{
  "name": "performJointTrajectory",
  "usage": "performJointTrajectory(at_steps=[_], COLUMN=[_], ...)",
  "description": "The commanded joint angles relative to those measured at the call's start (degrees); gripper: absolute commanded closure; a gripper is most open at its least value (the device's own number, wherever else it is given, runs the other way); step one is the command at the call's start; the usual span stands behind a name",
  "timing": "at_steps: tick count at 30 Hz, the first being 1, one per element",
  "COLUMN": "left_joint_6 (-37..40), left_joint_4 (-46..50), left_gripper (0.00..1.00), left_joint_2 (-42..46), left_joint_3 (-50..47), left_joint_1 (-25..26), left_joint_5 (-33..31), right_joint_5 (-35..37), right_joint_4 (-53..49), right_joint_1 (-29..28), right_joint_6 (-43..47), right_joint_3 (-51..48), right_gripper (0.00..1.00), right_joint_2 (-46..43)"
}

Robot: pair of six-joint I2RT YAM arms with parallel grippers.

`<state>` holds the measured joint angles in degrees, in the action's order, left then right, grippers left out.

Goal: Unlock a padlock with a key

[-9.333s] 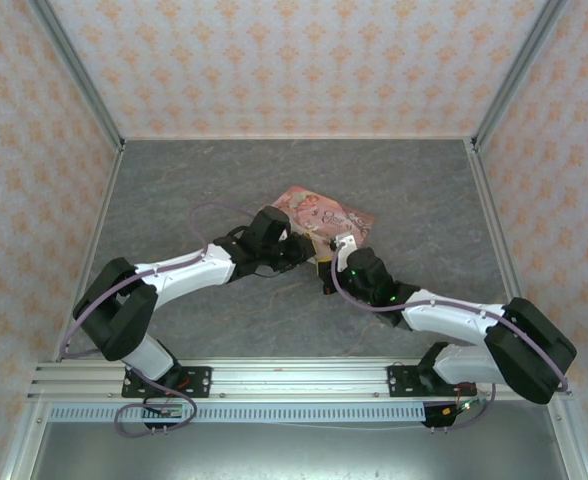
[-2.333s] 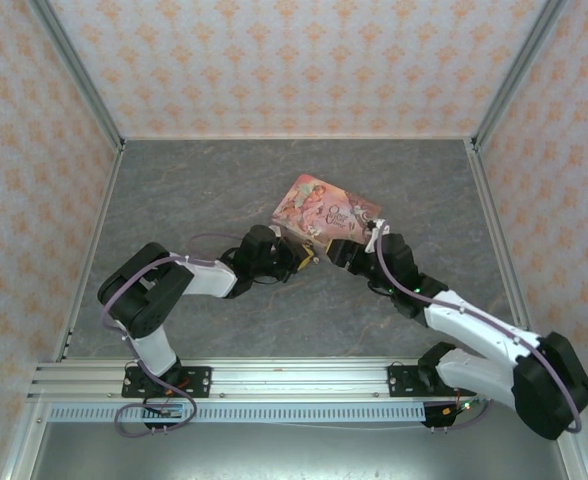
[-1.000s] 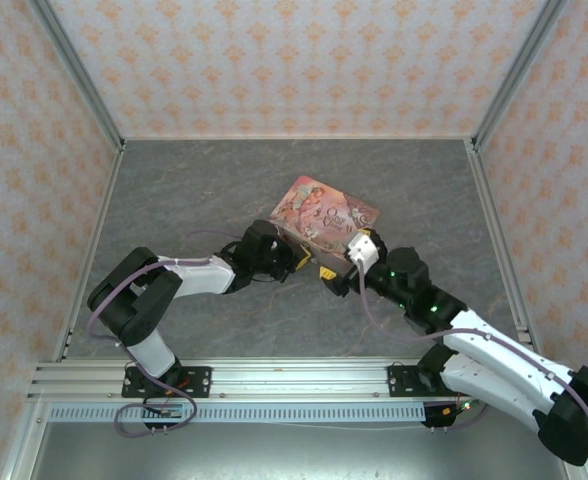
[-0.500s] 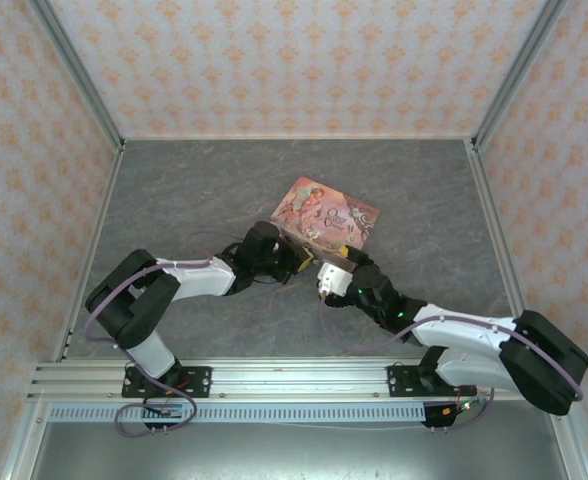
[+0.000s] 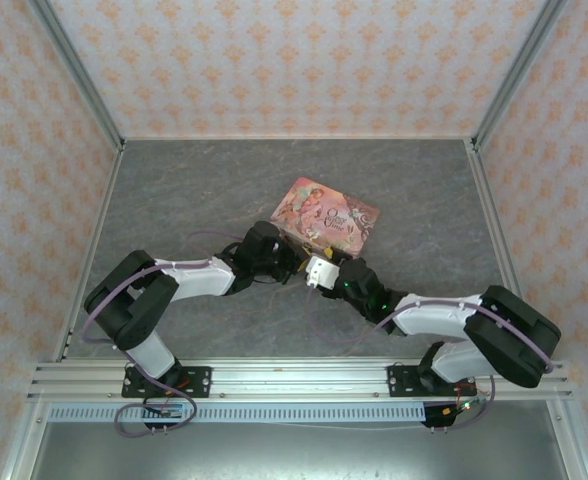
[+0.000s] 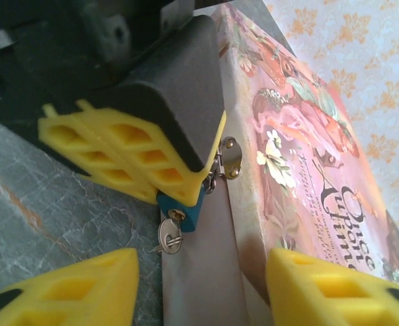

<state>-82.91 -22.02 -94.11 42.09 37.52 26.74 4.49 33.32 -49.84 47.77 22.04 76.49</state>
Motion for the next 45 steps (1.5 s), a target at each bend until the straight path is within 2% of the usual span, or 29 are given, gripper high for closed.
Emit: performJointTrajectory(at_steps=[1, 5, 12, 26, 32, 42, 45], left_joint_6=[-0.14, -0.14, -0.23, -0.25, -0.32, -0.32, -0.32], left_joint_4=[-1.51, -1.53, -1.62, -1.71, -1.74, -1.71, -1.75], left_gripper=[1.00, 1.00, 1.00, 1.00, 1.00, 1.00, 1.00], left_joint_2=[2.70, 2.65, 2.52, 2.41, 2.35, 2.19, 2.17], left_joint_3=[1.64, 1.73, 1.75, 1.80, 1.86, 2.00, 1.89], left_joint_1=[0.45, 0.45, 0.54, 0.62, 0.66, 0.89, 0.96], left_joint_5=[-0.78, -0.68, -0.56, -0.46, -0.35, -0.29, -0.29], right_joint_5=[-0.89, -0.99, -0.98, -0.45, 0.81, 1.75, 1.30], right_joint_4=[1.27, 0.96, 0.96, 1.85, 4.44, 7.29, 7.79], right_joint_1=[-0.25, -0.30, -0.33, -0.71, -0.78, -0.78, -0.74], right_joint_6=[-1.84, -3.02, -3.91, -5.27, -7.63, -11.68, -12.85], right_joint_3=[1.60, 1.86, 2.56, 3.78, 3.62, 4.32, 4.50], right_gripper=[0.54, 0.62, 0.70, 0.79, 0.85, 0.87, 0.90], right_joint_2=[0.95, 1.82, 3.27, 6.54, 7.87, 9.26, 9.39])
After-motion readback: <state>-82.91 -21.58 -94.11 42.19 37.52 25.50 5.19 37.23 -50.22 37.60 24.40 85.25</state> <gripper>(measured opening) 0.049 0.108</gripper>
